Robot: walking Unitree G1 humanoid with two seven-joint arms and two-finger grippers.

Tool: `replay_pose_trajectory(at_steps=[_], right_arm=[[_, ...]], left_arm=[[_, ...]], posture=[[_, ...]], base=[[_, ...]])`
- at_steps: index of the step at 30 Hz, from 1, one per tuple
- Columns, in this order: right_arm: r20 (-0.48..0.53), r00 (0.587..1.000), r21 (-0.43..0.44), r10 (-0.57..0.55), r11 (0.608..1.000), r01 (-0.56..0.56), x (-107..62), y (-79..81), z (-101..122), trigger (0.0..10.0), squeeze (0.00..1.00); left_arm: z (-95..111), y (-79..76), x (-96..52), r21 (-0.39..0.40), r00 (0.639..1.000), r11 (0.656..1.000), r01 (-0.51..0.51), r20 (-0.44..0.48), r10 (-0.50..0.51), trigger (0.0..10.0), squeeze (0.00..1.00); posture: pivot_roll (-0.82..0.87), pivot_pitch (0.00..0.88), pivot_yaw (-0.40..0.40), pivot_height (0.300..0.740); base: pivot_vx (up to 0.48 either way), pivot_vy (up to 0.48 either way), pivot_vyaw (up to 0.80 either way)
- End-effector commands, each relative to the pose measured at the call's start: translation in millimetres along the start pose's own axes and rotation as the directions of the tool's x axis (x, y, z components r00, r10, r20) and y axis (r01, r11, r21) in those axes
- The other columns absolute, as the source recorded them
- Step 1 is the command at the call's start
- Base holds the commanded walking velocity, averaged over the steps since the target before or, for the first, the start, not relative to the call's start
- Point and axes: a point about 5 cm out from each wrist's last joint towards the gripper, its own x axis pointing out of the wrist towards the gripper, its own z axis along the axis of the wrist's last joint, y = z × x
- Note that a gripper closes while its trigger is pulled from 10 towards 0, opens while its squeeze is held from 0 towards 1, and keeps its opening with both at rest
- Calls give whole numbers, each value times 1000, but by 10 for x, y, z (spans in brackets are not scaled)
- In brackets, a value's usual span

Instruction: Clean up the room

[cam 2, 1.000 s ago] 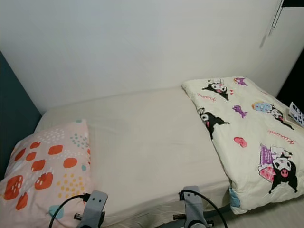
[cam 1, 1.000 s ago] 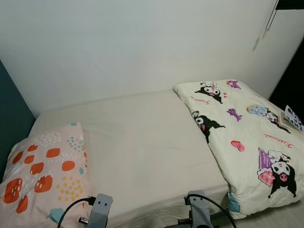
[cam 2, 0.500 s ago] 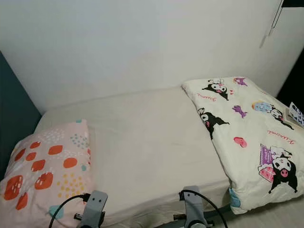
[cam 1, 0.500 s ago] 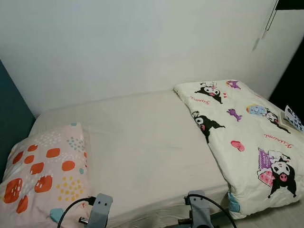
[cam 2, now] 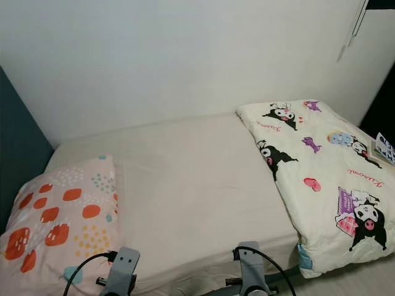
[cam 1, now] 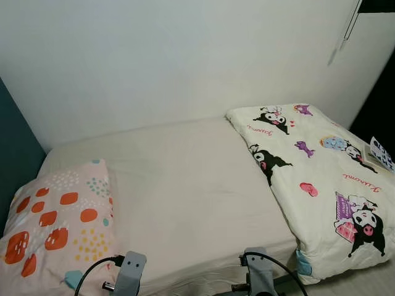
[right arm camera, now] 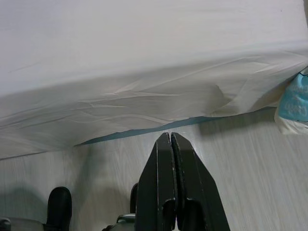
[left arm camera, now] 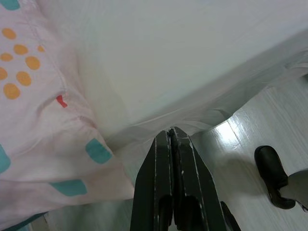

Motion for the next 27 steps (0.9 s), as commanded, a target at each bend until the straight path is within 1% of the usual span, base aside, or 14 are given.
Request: replay_pose_trajectory(at_steps=[1, 27], right_arm=[[-16, 1000, -5, 6, 1000, -6, -11, 27, -39, 10000, 0], [-16, 1000, -9, 4, 1000, -4, -12, 29, -40, 10000, 0]], left_arm=[[-31, 0, -9, 8, 1000, 1000, 4, -14, -4, 10000, 0], [-33, -5, -9, 6, 1000, 1000, 5, -14, -5, 10000, 0]], posture=[[-13, 91, 7, 740], [-13, 92, 7, 740]], base=[[0, 0, 0], [0, 0, 0]])
